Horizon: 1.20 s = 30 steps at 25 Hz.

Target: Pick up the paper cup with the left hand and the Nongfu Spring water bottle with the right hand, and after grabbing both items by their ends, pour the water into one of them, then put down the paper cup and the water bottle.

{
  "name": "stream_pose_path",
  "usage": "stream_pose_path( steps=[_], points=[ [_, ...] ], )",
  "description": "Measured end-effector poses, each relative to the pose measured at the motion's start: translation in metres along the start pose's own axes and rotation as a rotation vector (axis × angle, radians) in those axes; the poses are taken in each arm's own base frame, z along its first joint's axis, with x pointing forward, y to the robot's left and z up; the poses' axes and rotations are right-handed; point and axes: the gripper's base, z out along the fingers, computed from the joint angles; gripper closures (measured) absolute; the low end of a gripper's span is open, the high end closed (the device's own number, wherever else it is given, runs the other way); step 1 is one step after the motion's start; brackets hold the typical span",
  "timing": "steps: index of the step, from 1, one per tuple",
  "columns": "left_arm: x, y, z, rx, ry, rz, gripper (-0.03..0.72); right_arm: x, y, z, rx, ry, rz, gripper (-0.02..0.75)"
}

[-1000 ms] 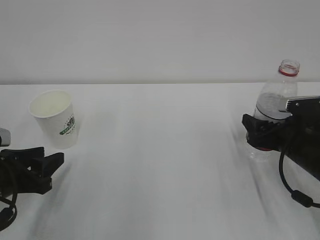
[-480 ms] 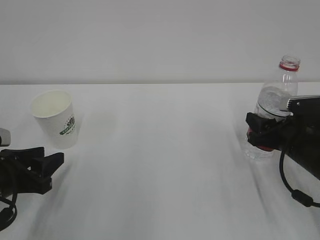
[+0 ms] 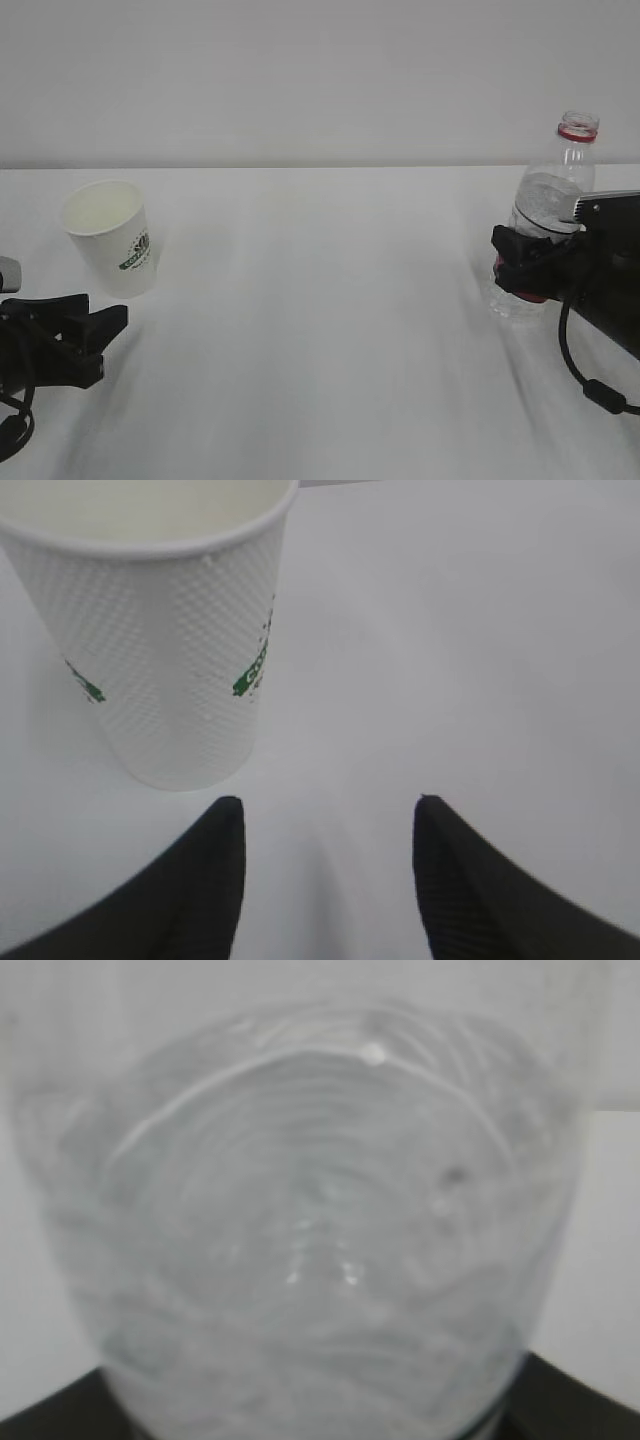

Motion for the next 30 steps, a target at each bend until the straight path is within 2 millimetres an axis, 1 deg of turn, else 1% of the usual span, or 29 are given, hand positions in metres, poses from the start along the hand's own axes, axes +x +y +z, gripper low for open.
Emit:
stream_pose_path(
  steps=[6, 12, 18, 30],
  points=[
    [0.000, 0.000, 0.000, 0.000, 0.000, 0.000, 0.291, -0.002, 0.000, -0.001, 0.002, 0.008, -0.002, 0.334],
    [0.000, 0.000, 0.000, 0.000, 0.000, 0.000, 0.291, -0.012, 0.001, -0.003, 0.002, -0.002, -0.011, 0.335],
    [0.000, 0.000, 0.000, 0.000, 0.000, 0.000, 0.291, -0.013, 0.002, -0.010, 0.002, 0.001, -0.011, 0.337],
    [0.000, 0.000, 0.000, 0.000, 0.000, 0.000, 0.291, -0.025, 0.007, -0.042, 0.002, -0.020, -0.016, 0.337]
  ],
)
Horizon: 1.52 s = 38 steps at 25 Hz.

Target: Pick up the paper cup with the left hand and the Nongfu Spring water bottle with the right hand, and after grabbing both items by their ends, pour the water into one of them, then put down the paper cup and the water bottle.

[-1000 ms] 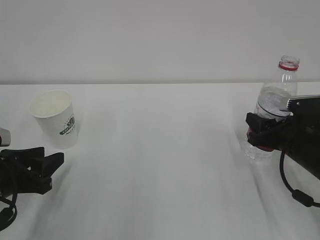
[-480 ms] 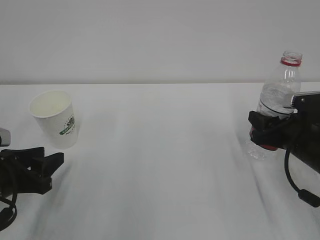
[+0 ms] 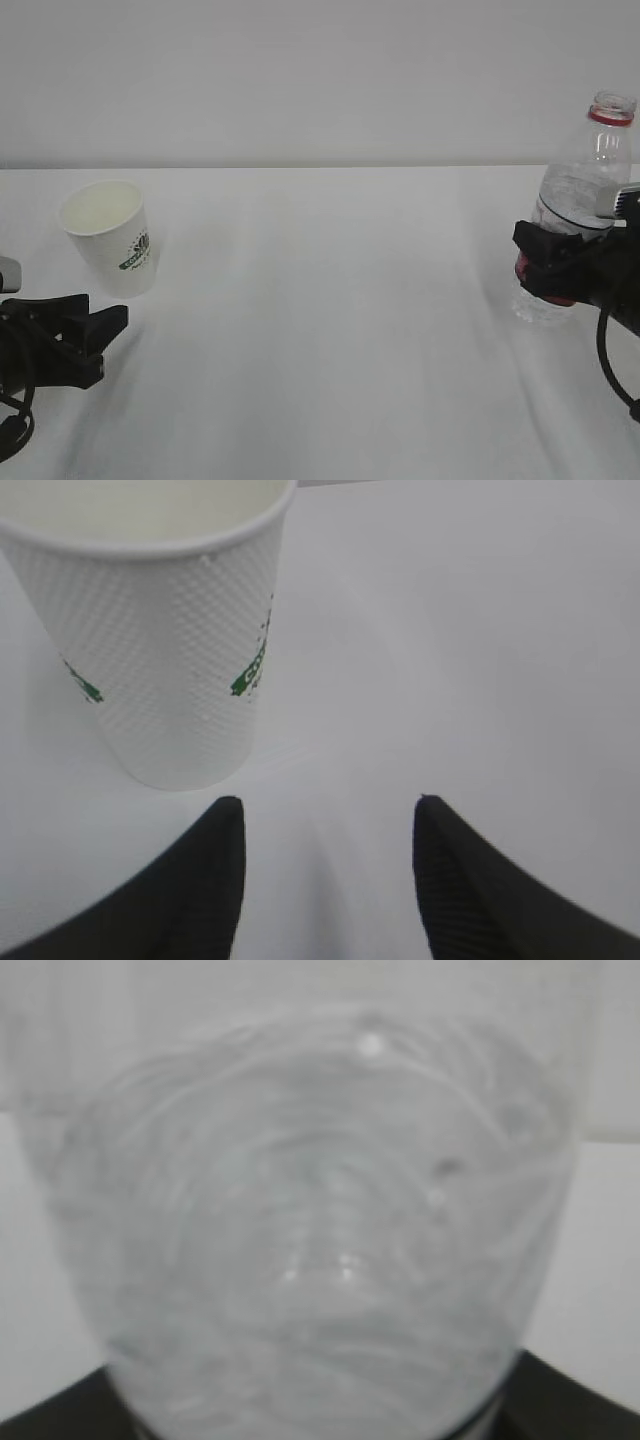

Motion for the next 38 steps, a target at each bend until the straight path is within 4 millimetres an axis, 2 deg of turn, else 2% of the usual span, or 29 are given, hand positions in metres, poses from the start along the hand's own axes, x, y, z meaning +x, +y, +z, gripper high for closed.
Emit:
stream_pose_path(
  steps=[15, 20, 25, 38],
  points=[
    [0.000, -0.001, 0.000, 0.011, 0.001, 0.005, 0.291, -0.007, 0.007, -0.046, 0.000, -0.025, -0.005, 0.337],
    [0.001, -0.005, 0.000, 0.054, 0.007, 0.024, 0.291, -0.017, 0.009, -0.057, 0.001, -0.065, -0.013, 0.337],
    [0.001, -0.006, 0.000, 0.071, 0.009, 0.032, 0.291, -0.026, 0.010, -0.065, 0.006, -0.081, -0.023, 0.339],
    [0.000, -0.003, 0.000, 0.032, 0.004, 0.014, 0.291, -0.025, 0.009, -0.067, 0.011, -0.052, -0.026, 0.339]
  ],
)
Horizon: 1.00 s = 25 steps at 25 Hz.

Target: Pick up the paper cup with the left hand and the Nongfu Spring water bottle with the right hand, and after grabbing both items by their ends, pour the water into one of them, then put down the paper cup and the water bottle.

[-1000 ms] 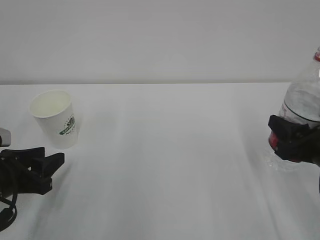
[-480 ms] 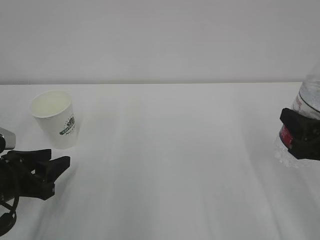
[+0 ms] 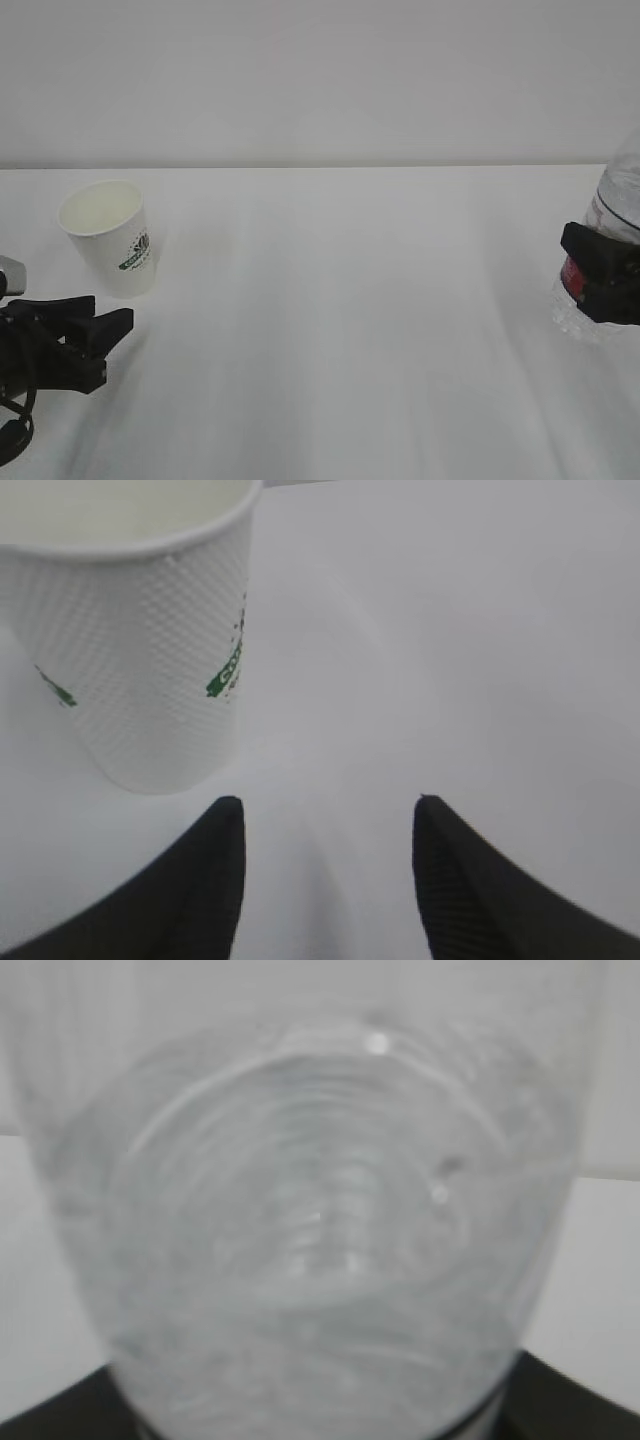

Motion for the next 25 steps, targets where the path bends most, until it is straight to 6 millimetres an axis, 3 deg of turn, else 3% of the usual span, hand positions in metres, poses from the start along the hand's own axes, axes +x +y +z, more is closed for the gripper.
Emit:
stream_pose_path(
  steps=[4, 8, 11, 16, 25],
  points=[
    [0.000, 0.003, 0.000, -0.030, -0.004, -0.014, 0.270, 0.000, 0.000, 0.000, -0.001, 0.000, -0.001, 0.339],
    [-0.002, 0.005, 0.002, -0.052, -0.015, -0.021, 0.119, 0.000, 0.000, 0.000, -0.001, 0.000, -0.001, 0.339],
    [-0.007, 0.009, 0.006, -0.082, -0.037, -0.031, 0.055, 0.000, 0.000, 0.000, -0.002, 0.000, -0.001, 0.339],
    [-0.013, 0.015, 0.019, -0.109, -0.068, -0.039, 0.036, 0.000, 0.000, 0.000, -0.003, 0.000, -0.002, 0.339],
    [-0.011, 0.019, 0.020, -0.145, -0.063, -0.058, 0.033, 0.000, 0.000, 0.000, -0.005, 0.000, -0.003, 0.339]
  ],
)
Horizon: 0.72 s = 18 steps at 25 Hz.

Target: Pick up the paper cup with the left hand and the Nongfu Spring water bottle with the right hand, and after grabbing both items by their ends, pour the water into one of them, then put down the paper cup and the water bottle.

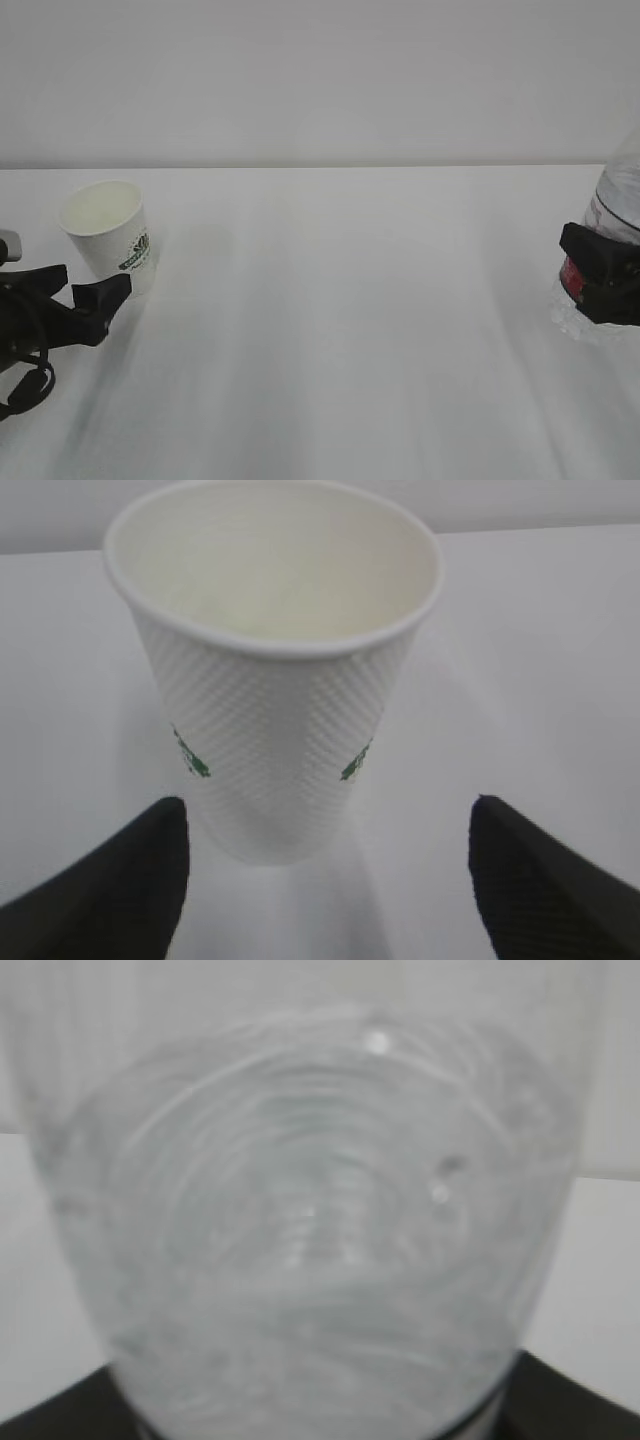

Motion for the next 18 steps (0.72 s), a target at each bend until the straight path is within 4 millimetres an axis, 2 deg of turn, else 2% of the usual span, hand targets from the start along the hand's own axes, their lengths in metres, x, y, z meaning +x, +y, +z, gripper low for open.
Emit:
stream_pose_path(
  steps=[18],
  points=[
    [-0.020, 0.005, 0.019, -0.041, -0.094, -0.014, 0.033, 0.000, 0.000, 0.000, 0.000, 0.002, 0.000, 0.339]
  ],
)
